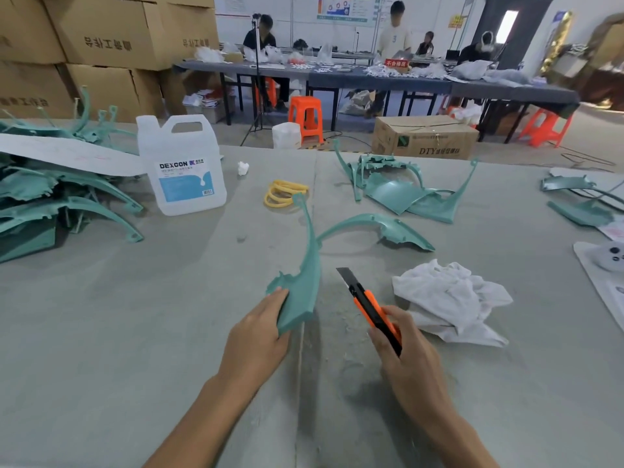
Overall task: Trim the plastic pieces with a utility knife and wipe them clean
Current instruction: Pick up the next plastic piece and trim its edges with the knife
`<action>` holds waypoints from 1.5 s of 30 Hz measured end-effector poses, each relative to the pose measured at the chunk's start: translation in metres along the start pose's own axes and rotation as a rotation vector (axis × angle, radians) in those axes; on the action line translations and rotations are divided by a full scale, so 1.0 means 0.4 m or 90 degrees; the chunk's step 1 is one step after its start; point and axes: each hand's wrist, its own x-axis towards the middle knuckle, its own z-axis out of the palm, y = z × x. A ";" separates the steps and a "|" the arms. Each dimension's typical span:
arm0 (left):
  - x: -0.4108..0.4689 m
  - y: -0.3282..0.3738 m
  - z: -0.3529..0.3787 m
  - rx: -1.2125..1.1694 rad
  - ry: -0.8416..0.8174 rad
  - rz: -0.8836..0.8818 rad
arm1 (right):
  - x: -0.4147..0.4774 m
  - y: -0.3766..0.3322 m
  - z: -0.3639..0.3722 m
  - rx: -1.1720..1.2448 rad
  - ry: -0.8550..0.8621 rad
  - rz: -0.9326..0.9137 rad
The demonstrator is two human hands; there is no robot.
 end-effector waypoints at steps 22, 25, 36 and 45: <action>-0.001 -0.021 0.006 -0.180 0.065 -0.091 | -0.026 -0.057 0.085 0.056 -0.069 -0.114; 0.001 -0.025 0.008 -0.189 0.069 -0.089 | -0.025 -0.054 0.090 0.048 -0.074 -0.119; 0.003 -0.038 0.000 -0.203 0.075 -0.065 | 0.139 -0.058 0.123 0.017 -0.045 -0.092; 0.009 -0.049 0.001 -0.312 0.148 -0.108 | 0.391 -0.045 0.202 -0.230 -0.151 -0.108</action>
